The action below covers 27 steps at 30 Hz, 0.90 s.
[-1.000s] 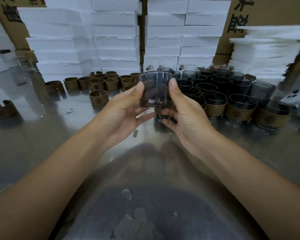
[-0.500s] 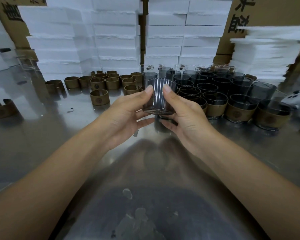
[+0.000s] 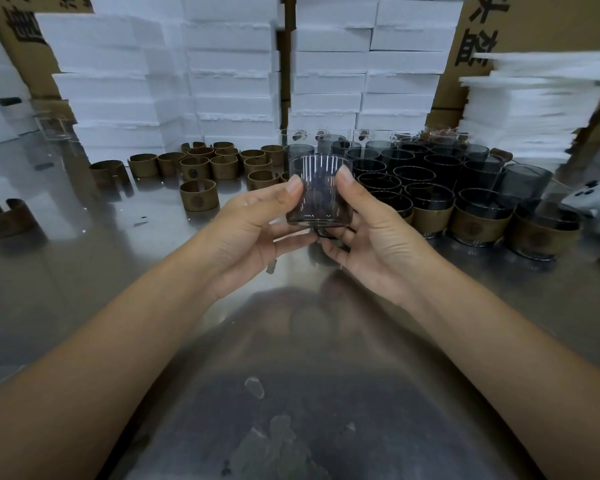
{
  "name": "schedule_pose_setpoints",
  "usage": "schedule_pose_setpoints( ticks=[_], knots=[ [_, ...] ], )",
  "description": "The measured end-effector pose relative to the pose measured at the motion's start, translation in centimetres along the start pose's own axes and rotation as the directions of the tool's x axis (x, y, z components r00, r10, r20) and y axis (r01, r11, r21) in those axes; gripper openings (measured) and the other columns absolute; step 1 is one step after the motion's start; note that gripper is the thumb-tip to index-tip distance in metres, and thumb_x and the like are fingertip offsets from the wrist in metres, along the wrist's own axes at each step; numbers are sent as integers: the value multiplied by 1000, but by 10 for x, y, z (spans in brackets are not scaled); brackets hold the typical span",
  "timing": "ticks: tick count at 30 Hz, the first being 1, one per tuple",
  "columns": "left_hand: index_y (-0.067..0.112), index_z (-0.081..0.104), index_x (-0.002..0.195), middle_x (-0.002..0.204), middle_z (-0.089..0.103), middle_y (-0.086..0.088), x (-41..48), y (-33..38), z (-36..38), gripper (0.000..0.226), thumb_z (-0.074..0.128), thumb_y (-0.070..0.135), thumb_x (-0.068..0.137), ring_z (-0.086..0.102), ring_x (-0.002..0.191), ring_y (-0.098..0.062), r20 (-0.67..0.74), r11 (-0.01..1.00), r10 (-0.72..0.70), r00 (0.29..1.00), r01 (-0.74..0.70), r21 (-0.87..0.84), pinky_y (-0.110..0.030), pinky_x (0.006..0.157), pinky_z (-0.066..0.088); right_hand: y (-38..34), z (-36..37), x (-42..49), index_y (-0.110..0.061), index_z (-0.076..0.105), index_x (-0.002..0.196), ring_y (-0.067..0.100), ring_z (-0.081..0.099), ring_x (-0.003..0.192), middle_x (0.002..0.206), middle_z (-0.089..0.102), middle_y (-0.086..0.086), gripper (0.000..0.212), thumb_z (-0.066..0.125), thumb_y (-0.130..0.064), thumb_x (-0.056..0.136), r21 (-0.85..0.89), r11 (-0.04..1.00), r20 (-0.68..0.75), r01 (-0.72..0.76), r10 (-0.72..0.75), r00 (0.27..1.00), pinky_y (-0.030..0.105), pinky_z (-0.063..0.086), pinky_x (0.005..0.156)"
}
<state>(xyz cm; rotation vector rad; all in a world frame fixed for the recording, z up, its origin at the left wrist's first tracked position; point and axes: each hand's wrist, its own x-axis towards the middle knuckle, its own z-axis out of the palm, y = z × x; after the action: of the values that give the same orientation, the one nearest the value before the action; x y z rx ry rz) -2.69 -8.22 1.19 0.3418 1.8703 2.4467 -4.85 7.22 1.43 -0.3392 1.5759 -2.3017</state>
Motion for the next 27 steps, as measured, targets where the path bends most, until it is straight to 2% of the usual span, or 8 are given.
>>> schedule_pose_setpoints(
  ticks=[4,8,10,13,17,22,25,27],
  knots=[
    [27,76,95,102,73,3,0,0,-1,30,55,43,81,68,94,-10,34,1000,20,999,-21,24,-28,90,51,-2,-2,1,-25,66,91,9,58,77,80,68,-7,40,68,-49,59,48,999,-15,5,-4,1000,24,45,73],
    [31,75,95,101,73,5,1,-1,-3,31,54,49,80,66,96,-7,48,998,23,999,-25,50,-33,98,42,-2,-1,0,-26,66,89,9,57,77,80,68,-6,38,66,-51,61,44,999,-27,24,-23,999,24,44,73],
    [31,74,100,106,71,4,2,-1,-4,34,53,50,81,64,103,-8,71,999,12,997,-15,41,-34,98,42,-1,0,0,-25,66,91,12,58,84,86,68,-3,43,64,-54,59,31,999,-17,34,-33,999,25,45,76],
    [33,72,103,109,71,6,2,0,-4,37,52,54,81,64,105,-6,74,999,6,997,-9,49,-33,95,45,1,1,-1,-27,66,101,14,66,99,108,71,1,51,60,-58,60,-11,999,25,46,-46,999,29,48,89],
    [30,69,106,111,71,5,2,0,-3,41,54,56,77,66,104,-9,-64,990,37,997,-28,135,-34,94,45,1,5,-3,-24,62,116,18,67,106,116,70,2,65,62,-57,60,-13,998,-11,68,-68,998,33,50,91],
    [26,65,109,97,72,6,0,1,-1,39,57,46,75,67,86,-7,-115,985,64,991,-45,164,-29,85,48,0,7,-6,-27,66,98,8,65,83,87,71,-8,50,67,-54,55,-85,986,-89,145,-153,984,25,48,77],
    [25,65,110,104,70,2,-1,1,1,36,63,46,82,66,95,-11,-55,987,67,996,-58,148,-27,83,52,0,8,-7,-25,69,94,9,65,89,93,72,-5,48,68,-54,55,-158,972,-71,173,-186,980,29,47,85],
    [21,63,116,110,68,0,-2,1,2,45,68,46,79,64,101,-15,-31,987,96,995,-91,131,-26,82,54,0,9,-9,-23,70,95,13,65,96,99,72,0,51,68,-54,54,-184,964,-57,191,-204,977,33,46,91]
  ],
)
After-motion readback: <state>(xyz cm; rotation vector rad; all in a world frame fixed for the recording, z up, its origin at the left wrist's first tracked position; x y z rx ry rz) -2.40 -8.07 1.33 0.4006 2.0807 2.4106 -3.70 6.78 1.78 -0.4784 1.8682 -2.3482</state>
